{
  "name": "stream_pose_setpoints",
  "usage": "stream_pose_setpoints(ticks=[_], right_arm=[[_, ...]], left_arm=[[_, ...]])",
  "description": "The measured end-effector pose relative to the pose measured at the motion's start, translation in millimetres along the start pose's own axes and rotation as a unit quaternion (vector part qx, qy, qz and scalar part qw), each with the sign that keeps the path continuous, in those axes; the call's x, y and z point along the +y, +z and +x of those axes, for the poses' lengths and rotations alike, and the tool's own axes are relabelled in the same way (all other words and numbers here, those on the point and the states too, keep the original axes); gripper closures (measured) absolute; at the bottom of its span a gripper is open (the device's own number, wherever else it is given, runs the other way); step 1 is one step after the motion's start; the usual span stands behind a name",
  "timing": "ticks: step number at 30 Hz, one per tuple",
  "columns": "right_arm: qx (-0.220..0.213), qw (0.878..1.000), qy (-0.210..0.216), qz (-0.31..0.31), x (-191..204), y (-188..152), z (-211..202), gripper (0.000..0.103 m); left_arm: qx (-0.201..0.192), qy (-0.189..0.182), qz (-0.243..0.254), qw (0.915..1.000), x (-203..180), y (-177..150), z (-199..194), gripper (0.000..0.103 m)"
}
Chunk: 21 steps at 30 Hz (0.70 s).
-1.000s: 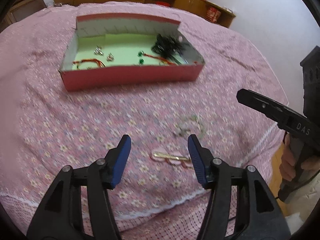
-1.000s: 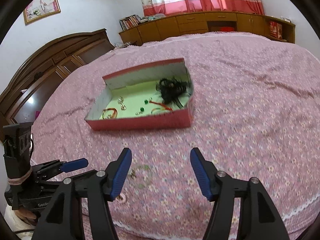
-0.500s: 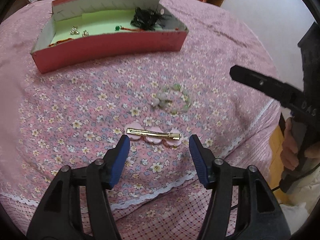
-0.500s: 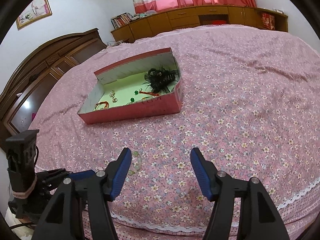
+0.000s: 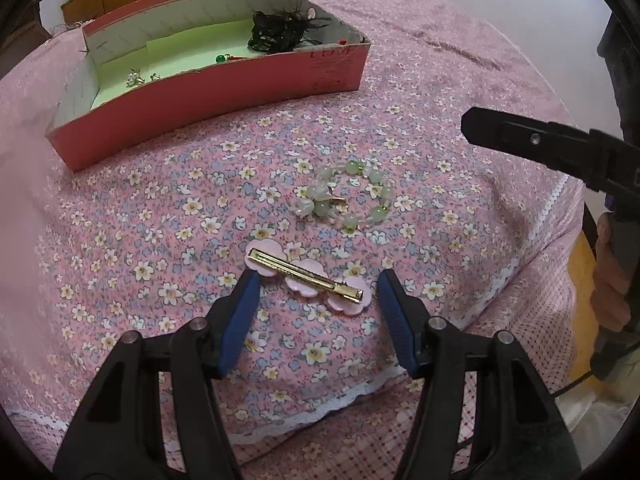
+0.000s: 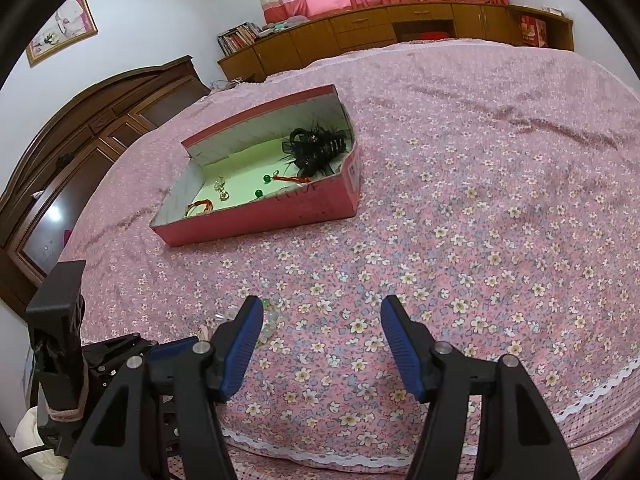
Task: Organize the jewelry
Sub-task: 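Close the left gripper on the pink flower hair clip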
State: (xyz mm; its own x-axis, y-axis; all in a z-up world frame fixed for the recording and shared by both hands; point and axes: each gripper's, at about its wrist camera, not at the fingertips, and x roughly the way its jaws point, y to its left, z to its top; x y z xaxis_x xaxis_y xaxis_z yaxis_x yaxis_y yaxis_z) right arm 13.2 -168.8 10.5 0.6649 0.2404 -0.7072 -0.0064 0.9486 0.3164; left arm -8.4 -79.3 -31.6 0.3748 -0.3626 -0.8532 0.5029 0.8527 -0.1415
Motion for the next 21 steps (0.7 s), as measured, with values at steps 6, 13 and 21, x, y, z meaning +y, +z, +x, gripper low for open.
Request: stream_pose_setpoints(ticks=[6,13,21], right_arm=[[0.003,1.000,0.002,0.001,0.3,0.1,2.9,0.039],[0.008,1.000,0.004,-0.002,3.0,-0.6,6.9,0.039],[0.022,1.000,0.012,-0.004,9.3,-2.2,18.2,0.039]], left_arm=[[-0.011,0.002,-0.007,0.9999,8.9,-1.7,-3.3,0.068],[-0.020,-0.002,-0.017,0.9997,16.3,-3.3,-7.8,0.070],[-0.034,0.007,-0.036,0.9988,26.9,-3.9,-17.0,0.071]])
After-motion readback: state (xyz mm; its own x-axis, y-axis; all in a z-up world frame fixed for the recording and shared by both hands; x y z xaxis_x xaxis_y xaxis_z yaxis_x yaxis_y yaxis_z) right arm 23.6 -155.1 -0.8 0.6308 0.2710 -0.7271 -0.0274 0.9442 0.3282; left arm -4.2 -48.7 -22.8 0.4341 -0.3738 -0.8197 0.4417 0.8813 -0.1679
